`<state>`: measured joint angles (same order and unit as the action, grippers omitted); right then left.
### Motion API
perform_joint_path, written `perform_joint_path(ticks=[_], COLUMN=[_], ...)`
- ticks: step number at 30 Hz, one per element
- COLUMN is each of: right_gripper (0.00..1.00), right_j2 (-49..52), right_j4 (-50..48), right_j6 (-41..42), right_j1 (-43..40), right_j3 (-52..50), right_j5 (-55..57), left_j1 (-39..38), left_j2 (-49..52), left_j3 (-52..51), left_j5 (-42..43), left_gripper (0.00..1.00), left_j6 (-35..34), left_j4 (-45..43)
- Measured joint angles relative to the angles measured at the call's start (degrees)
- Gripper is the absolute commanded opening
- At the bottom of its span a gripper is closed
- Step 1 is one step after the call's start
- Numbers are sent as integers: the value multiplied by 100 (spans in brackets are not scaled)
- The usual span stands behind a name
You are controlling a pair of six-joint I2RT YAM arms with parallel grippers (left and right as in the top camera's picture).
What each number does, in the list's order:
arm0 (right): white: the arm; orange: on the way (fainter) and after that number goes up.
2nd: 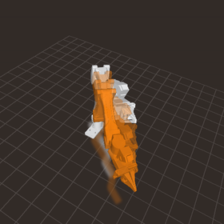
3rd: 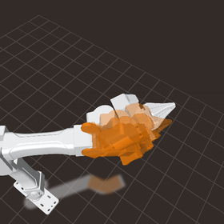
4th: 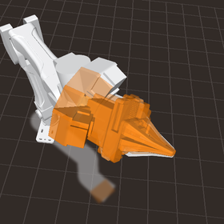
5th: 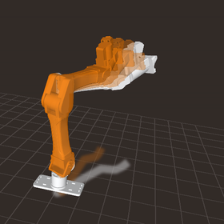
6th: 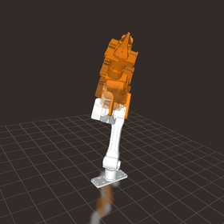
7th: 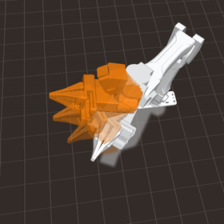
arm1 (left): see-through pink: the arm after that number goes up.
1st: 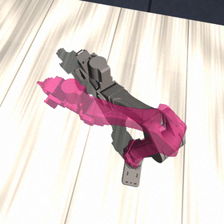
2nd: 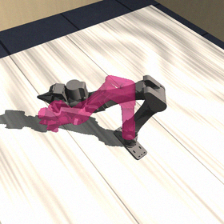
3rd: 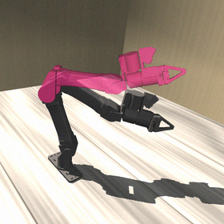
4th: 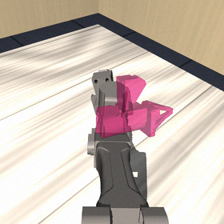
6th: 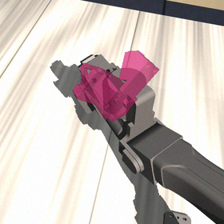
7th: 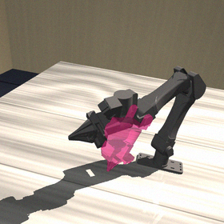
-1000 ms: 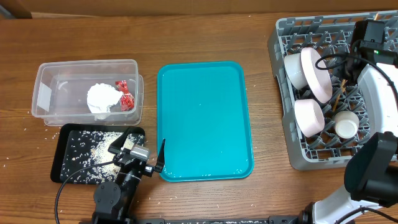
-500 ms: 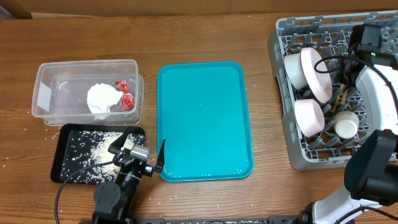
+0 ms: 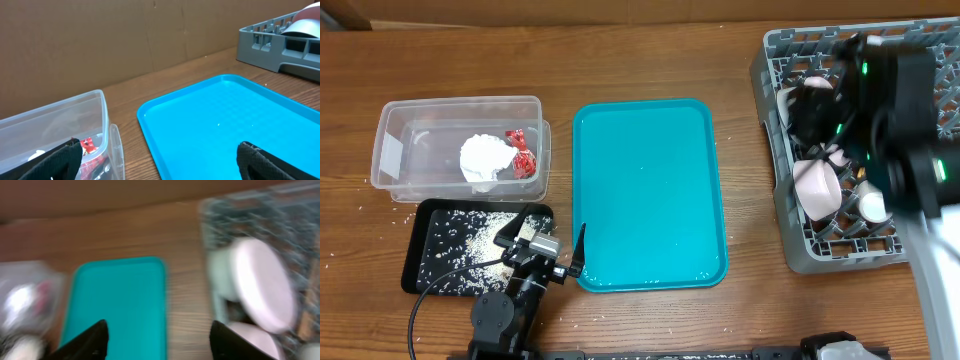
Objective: Sort waste into correct bins and load items into the dishwasher
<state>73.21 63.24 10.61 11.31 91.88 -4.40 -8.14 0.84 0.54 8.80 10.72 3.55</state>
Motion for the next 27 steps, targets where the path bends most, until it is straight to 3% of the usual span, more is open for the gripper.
perform_joint_path(ticks=[6, 13, 17, 23, 27], right_gripper=[100, 100, 100, 100, 100], right_j2=[-909, -892, -892, -1220, -2518], right_j4=[44, 507, 299, -1377, -2656], right_j6=[81, 136, 267, -317, -914], right_j1=[1714, 1917, 1915, 1589, 892], right_j3=[28, 28, 28, -264, -1832], right_j5=[-1427, -1635, -1609, -1123, -1008], left_j1=[0, 0, 0, 0, 0], left_j2=[0, 2, 2, 0, 2], left_j3=[0, 0, 0, 0, -2], left_j5=[0, 0, 0, 0, 0], left_gripper=[100, 100, 100, 100, 100], left_j6=[0, 0, 0, 0, 0], left_j4=[0, 2, 2, 0, -7])
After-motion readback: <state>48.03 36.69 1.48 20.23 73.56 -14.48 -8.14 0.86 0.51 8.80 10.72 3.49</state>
